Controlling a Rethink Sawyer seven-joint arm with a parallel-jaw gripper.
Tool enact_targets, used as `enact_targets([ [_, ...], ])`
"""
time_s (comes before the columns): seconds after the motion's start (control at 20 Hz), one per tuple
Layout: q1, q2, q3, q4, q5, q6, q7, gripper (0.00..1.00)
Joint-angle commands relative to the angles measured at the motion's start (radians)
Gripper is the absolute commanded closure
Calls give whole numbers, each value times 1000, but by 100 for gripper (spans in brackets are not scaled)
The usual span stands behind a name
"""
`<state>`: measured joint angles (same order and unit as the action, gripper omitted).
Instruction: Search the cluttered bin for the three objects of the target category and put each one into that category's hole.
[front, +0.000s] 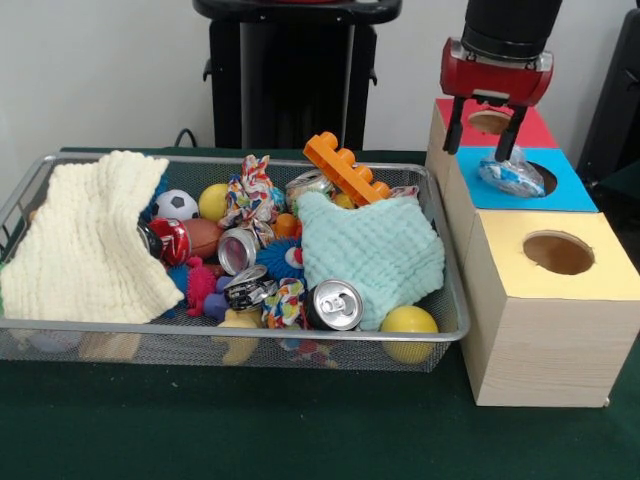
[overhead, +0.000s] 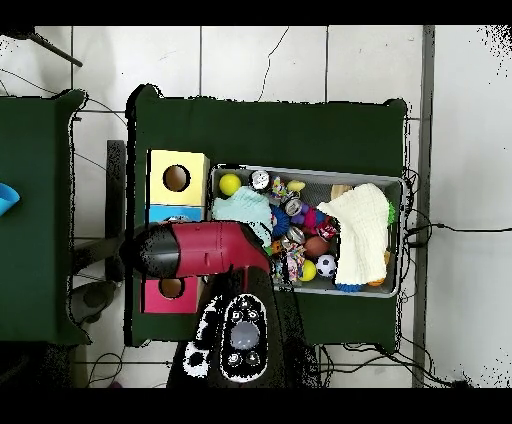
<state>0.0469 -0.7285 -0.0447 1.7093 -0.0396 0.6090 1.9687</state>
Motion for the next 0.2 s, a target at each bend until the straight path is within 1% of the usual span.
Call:
enact_targets([
  [0.05,-45,-1,105,60,47,111,45,0],
  [0.15,-46,-3,107,60,50,113,46,0],
  [0.2,-149,69,96,44,29,56,-5,0],
])
